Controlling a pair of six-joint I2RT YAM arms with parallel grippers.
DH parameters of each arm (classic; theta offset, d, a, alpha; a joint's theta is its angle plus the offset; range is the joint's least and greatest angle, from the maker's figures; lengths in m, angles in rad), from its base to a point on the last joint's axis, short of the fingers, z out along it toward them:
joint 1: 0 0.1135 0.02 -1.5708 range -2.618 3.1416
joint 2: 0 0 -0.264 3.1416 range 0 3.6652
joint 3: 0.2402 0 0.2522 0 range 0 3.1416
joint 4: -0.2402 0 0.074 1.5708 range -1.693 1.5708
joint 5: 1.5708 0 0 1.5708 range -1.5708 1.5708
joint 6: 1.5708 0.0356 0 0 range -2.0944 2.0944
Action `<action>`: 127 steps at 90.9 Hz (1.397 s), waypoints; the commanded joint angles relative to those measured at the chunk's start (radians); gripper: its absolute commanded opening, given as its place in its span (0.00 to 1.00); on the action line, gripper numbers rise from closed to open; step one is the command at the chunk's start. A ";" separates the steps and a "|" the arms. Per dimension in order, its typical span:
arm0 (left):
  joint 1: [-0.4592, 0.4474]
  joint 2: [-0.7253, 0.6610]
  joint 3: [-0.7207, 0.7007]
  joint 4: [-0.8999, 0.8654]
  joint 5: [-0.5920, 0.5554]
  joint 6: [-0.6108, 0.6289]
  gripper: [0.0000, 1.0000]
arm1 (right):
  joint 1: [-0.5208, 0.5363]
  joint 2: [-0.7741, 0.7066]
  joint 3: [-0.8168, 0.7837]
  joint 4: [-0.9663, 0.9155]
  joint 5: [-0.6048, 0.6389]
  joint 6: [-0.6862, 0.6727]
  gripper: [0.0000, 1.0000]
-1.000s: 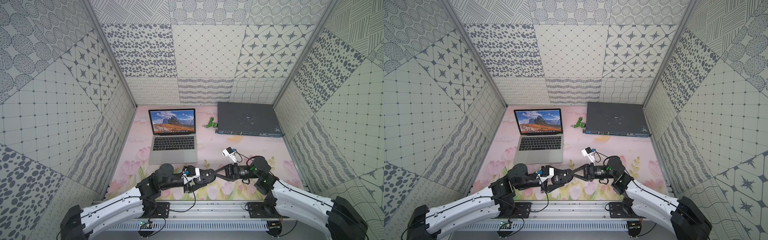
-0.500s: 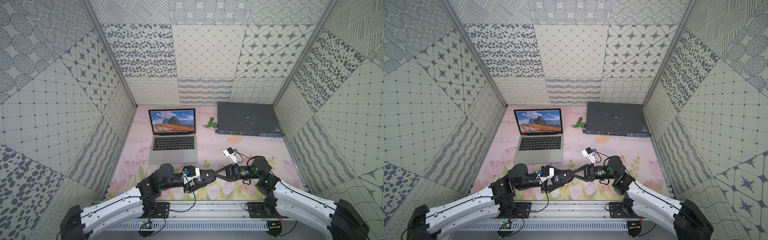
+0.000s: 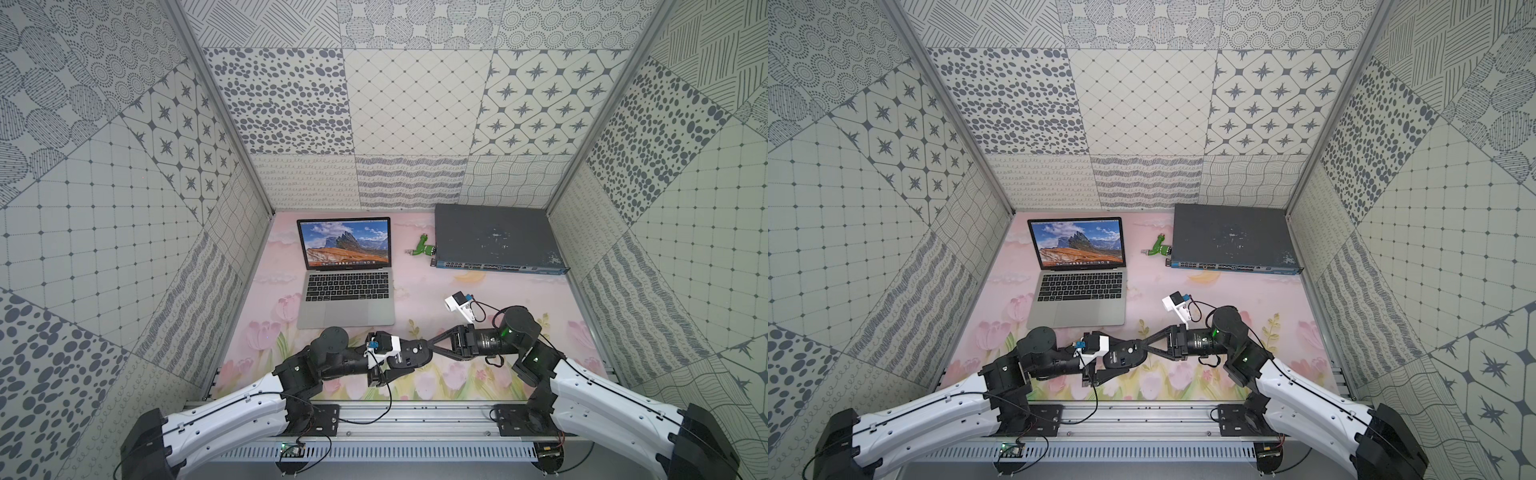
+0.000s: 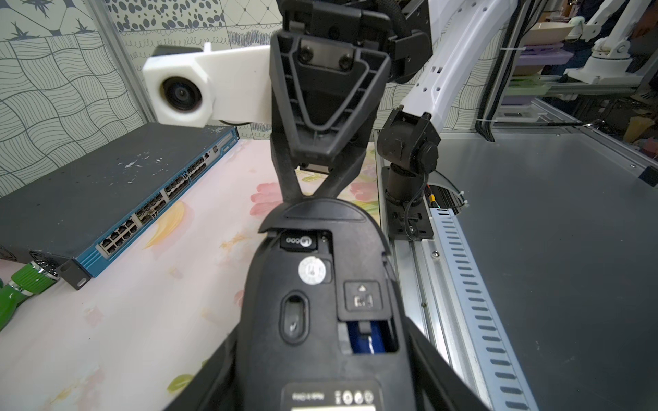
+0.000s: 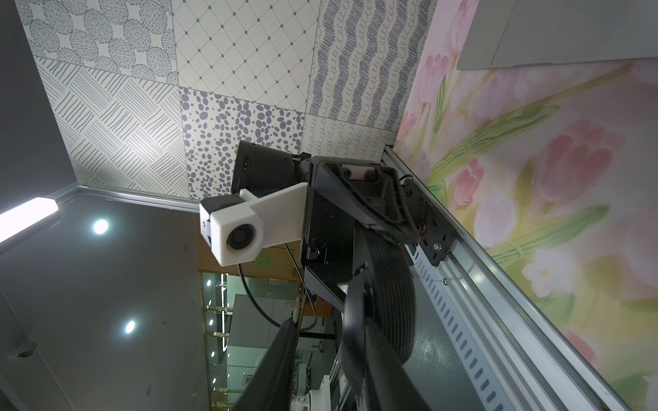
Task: Remove the wireless mouse receiver from the laptop
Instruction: Close the lid on the mouse.
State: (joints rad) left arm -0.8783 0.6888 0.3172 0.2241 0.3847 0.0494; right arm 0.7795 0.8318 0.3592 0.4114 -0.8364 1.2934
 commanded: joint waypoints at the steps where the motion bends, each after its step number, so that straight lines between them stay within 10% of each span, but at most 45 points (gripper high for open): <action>1: 0.001 0.001 0.003 0.102 0.038 -0.006 0.51 | 0.003 -0.019 0.032 -0.048 0.003 -0.049 0.35; 127: 0.002 0.028 -0.024 0.197 0.081 -0.053 0.51 | 0.001 -0.074 0.144 -0.283 0.076 -0.171 0.48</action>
State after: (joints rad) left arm -0.8783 0.7162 0.2955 0.3367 0.4343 0.0219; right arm 0.7795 0.7765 0.4660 0.1261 -0.7765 1.1595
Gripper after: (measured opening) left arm 0.635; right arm 0.472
